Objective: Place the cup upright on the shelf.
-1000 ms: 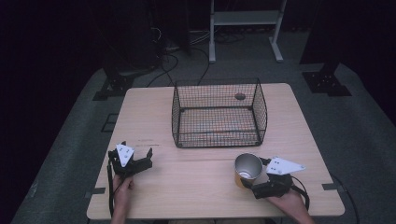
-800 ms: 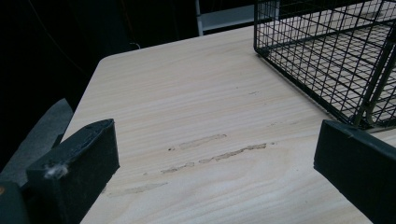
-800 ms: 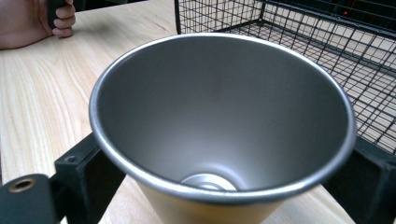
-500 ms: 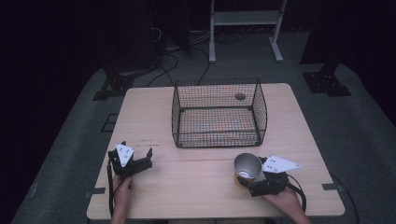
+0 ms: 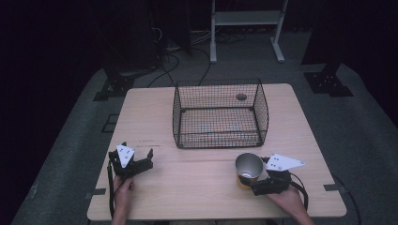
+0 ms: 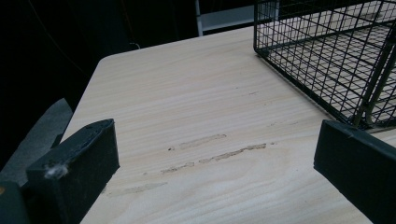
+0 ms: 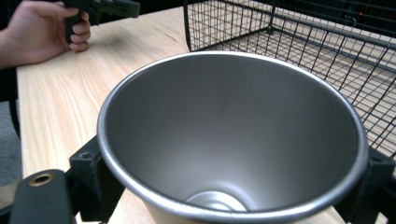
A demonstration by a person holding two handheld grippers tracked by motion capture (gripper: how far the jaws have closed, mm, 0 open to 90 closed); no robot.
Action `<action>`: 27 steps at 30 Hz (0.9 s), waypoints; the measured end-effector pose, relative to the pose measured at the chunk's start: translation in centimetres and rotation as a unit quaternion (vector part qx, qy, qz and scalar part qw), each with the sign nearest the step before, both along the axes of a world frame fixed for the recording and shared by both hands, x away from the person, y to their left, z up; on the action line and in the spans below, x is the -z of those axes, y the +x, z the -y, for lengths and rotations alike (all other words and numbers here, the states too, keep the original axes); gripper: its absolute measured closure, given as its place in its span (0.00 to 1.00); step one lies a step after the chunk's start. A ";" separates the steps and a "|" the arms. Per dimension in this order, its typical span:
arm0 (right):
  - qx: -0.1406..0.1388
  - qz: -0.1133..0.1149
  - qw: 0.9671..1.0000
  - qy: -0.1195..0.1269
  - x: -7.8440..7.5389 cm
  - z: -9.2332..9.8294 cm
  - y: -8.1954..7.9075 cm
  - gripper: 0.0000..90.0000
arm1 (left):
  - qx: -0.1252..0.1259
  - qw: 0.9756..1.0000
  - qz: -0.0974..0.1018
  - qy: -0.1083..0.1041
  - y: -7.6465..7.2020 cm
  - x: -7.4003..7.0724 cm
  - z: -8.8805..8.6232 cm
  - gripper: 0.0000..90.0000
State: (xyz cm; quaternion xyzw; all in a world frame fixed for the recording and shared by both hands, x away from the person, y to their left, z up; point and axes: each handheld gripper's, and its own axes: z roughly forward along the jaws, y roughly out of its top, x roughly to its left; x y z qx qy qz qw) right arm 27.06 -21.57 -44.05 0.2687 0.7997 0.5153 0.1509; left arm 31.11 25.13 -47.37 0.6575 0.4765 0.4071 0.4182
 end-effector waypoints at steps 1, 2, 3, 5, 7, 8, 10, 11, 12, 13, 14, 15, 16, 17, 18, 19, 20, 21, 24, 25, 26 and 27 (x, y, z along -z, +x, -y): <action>0.000 0.000 1.000 0.000 0.0 0.0 0.0 0.14 | 0.000 1.000 0.000 0.000 0.0 0.0 0.0 0.00; -0.002 0.000 1.000 0.001 -0.1 0.0 0.0 0.14 | 0.000 1.000 0.000 -0.001 0.0 0.0 0.0 0.00; -0.006 -0.004 1.000 0.002 -0.5 0.1 0.1 0.14 | 0.000 1.000 0.000 -0.002 0.0 0.0 0.0 0.00; -0.009 -0.004 1.000 0.002 -0.9 0.1 0.2 0.14 | 0.000 1.000 0.000 -0.002 0.0 0.0 0.0 0.00; -0.013 -0.007 1.000 0.007 -1.5 0.2 0.5 0.14 | 0.000 1.000 0.000 -0.001 0.0 0.0 0.0 0.00; -0.015 -0.010 1.000 0.011 -2.1 0.4 0.7 0.14 | 0.000 1.000 -0.001 -0.001 0.0 0.0 0.0 0.00; -0.015 -0.010 1.000 0.012 -2.6 0.5 1.0 0.14 | 0.000 1.000 -0.001 -0.002 0.0 0.0 0.0 0.00; -0.015 -0.010 1.000 0.012 -2.6 0.5 1.0 0.14 | 0.000 1.000 -0.001 -0.002 0.0 0.0 0.0 0.00; -0.019 -0.013 1.000 0.016 -3.1 0.5 1.3 0.14 | 0.000 1.000 -0.001 -0.001 0.0 0.0 0.0 0.00; -0.020 -0.014 1.000 0.018 -3.3 0.5 1.4 0.14 | -0.001 1.000 -0.001 -0.001 0.0 0.0 0.0 0.00; -0.020 -0.014 1.000 0.018 -3.3 0.5 1.4 0.14 | -0.001 1.000 -0.001 -0.001 0.0 0.0 0.0 0.00; -0.022 -0.013 0.999 0.019 -3.6 0.6 1.5 0.14 | 0.000 1.000 -0.001 -0.001 0.0 0.0 0.0 0.00; -0.023 -0.013 0.999 0.019 -3.9 0.5 1.6 0.14 | 0.000 1.000 -0.001 -0.002 0.0 0.0 0.0 0.00; -0.025 -0.013 0.999 0.019 -4.1 0.5 1.7 0.14 | 0.000 1.000 -0.001 -0.003 0.0 0.0 0.0 0.00; -0.027 -0.014 0.999 0.021 -4.4 0.5 1.8 0.14 | 0.000 1.000 -0.001 -0.003 0.0 0.0 0.0 0.00; -0.030 -0.015 0.999 0.026 -4.9 0.5 2.1 0.14 | 0.000 1.000 -0.001 -0.003 0.0 0.0 -0.1 0.00; -0.032 -0.014 0.999 0.027 -5.2 0.5 2.2 0.14 | 0.000 1.000 -0.001 -0.003 0.0 0.0 -0.1 0.00; -0.032 -0.014 0.999 0.027 -5.2 0.5 2.2 0.14 | 0.000 1.000 -0.001 -0.003 0.0 0.0 -0.1 0.00; -0.036 -0.012 0.999 0.031 -6.2 0.4 2.7 0.14 | 0.000 1.000 -0.001 -0.003 0.0 0.0 -0.1 0.00; -0.036 -0.012 0.999 0.031 -6.2 0.4 2.7 0.14 | 0.000 1.000 -0.001 -0.003 0.0 0.0 -0.1 0.00; -0.039 -0.013 0.999 0.035 -6.7 0.3 3.0 0.14 | 0.000 1.000 -0.001 -0.003 0.0 0.0 -0.1 0.00; -0.041 -0.013 0.998 0.036 -6.9 0.2 3.1 0.14 | 0.000 1.000 -0.001 -0.003 0.0 0.0 -0.1 0.00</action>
